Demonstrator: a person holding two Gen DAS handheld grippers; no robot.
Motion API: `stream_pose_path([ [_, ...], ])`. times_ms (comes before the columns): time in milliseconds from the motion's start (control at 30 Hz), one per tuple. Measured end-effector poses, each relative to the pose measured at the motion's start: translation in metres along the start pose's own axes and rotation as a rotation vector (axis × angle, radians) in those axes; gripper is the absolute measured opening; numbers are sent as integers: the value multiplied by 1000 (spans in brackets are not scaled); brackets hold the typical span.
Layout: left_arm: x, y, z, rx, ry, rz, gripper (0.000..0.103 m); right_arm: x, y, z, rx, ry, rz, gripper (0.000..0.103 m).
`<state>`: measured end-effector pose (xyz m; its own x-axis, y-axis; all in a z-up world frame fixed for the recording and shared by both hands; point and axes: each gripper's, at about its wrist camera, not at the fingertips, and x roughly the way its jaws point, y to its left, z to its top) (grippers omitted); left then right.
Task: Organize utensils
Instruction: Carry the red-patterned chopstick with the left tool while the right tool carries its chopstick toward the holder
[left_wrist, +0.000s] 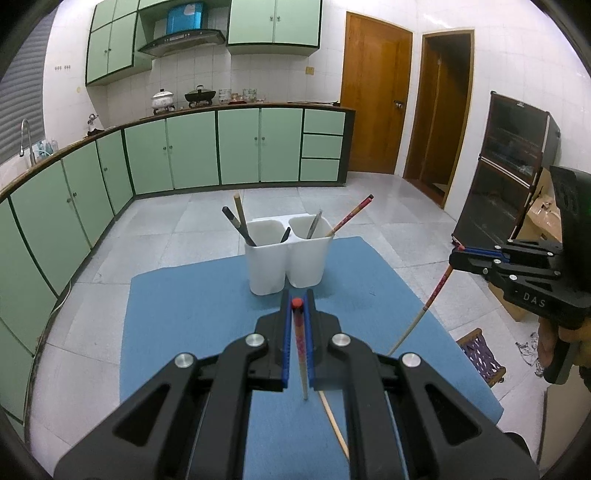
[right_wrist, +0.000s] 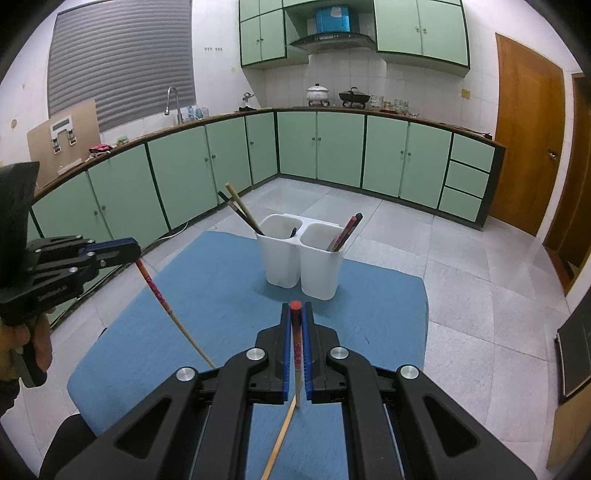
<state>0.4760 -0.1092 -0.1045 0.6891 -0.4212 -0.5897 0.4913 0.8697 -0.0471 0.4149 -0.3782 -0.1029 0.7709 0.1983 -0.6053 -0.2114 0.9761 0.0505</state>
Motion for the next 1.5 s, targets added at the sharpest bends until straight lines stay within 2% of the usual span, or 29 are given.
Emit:
stream_pose_path([
  [533, 15, 5, 6, -11, 55, -19, 6, 4, -20, 4, 57, 30, 1, 6],
  [767, 15, 10, 10, -21, 61, -5, 6, 0, -21, 6, 52, 26, -1, 6],
  [1267, -7, -3, 36, 2, -3, -16, 6, -28, -8, 29, 3, -23, -19, 6],
  [1400, -5, 5, 23, -25, 0, -44, 6, -30, -6, 28, 7, -26, -10, 6],
  [1500, -11, 34, 1, -124, -12, -79, 10, -30, -6, 22, 2, -22, -6, 6],
])
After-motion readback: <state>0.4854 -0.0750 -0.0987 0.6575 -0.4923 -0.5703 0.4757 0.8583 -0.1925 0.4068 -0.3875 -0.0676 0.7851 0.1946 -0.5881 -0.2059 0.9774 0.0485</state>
